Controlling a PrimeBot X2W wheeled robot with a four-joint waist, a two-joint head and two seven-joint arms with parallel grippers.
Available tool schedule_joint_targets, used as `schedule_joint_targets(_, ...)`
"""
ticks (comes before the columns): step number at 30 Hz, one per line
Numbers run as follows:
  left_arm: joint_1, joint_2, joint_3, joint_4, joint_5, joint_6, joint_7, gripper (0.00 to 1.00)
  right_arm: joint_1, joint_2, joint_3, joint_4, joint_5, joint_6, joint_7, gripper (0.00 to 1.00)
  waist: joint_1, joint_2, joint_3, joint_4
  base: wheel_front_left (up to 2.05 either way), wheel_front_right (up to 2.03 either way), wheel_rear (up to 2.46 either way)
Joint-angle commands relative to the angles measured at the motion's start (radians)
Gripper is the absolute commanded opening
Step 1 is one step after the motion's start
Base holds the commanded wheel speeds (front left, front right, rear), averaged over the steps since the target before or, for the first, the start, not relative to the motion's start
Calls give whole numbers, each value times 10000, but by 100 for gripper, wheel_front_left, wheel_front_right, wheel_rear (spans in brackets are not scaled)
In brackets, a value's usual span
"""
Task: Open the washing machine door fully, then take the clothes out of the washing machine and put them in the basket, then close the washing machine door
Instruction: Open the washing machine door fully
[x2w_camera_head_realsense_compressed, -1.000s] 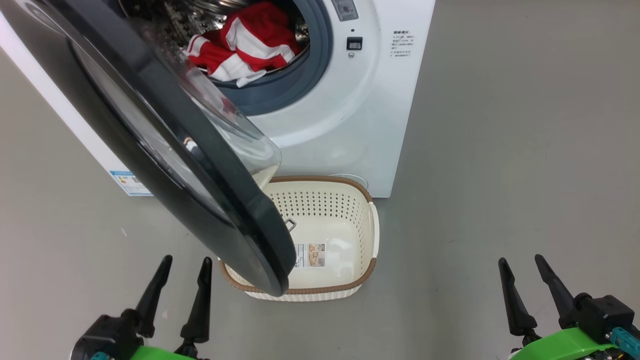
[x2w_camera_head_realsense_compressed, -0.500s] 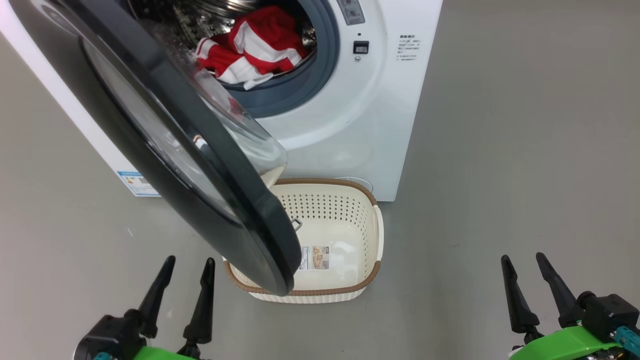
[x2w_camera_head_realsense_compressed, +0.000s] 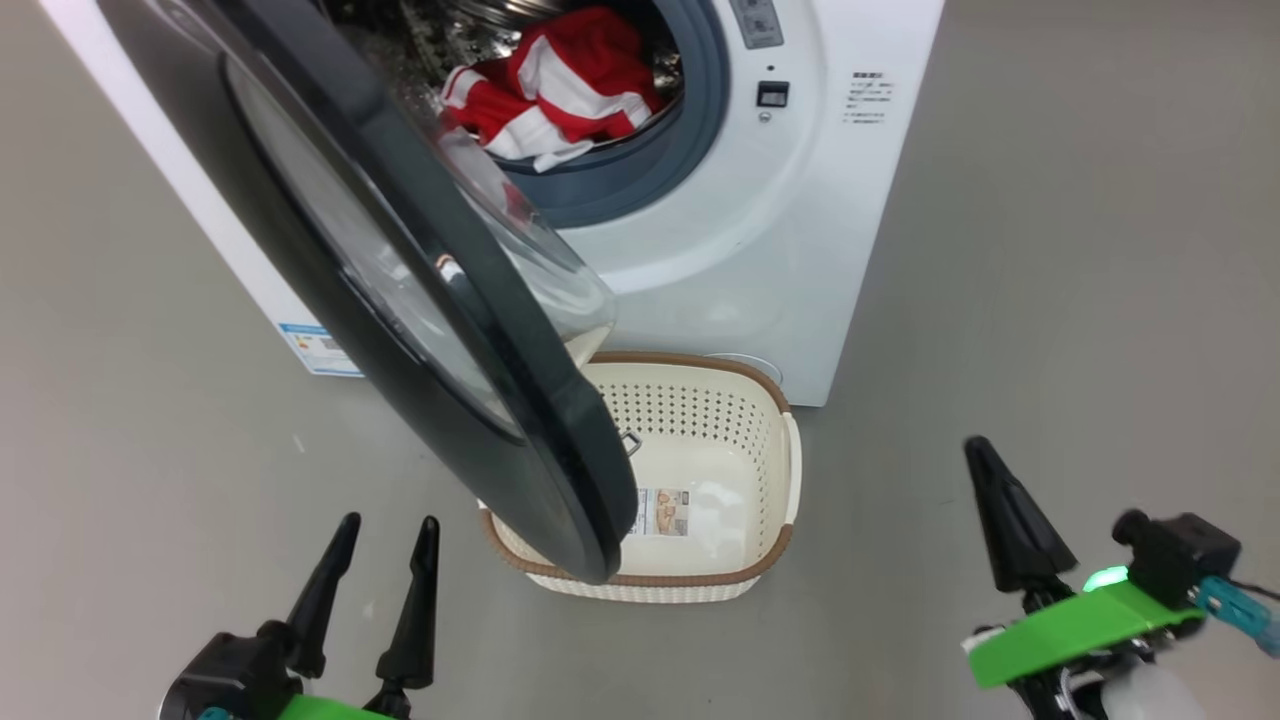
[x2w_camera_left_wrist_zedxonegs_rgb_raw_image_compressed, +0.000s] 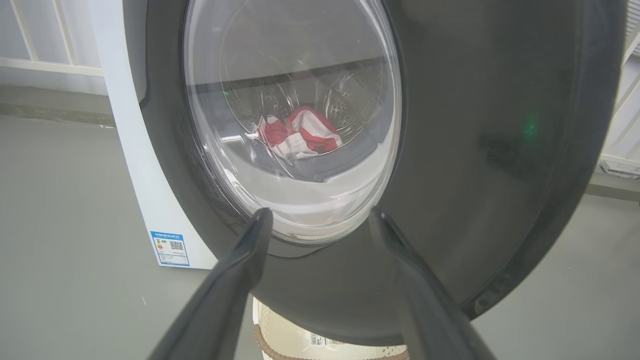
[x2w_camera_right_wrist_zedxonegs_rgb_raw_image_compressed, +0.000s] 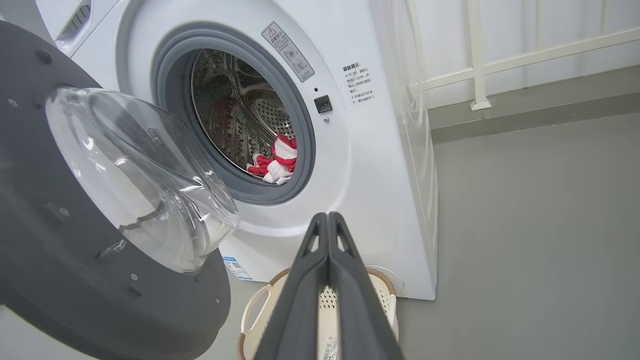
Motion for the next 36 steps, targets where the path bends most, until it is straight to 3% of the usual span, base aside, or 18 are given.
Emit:
schedule_joint_targets(1,-27,71,290,-287,15,-56,-120,100,-347,-123,291,-257,89,48,-91,0,0,0,5,80,0,0,0)
schedule_joint_targets(17,-66,-61,133,-432,-64,-56,-120,100,-3129,-1609,4047,-131,3586,48,-91,0,0,0,291,966,0,0,0)
schedule_joint_targets(28,-209,-101,-153,-467,-268,-56,-120,100,-5070,-2979,7211,-748,6911,48,200,0,0,0,640,1643,0,0,0)
schedule_joint_targets(36,-256,-104,-345,-578,-557,-56,-120,100,-5823,-3536,8455,-1264,8283,48,728,0,0,0,809,1970,0,0,0)
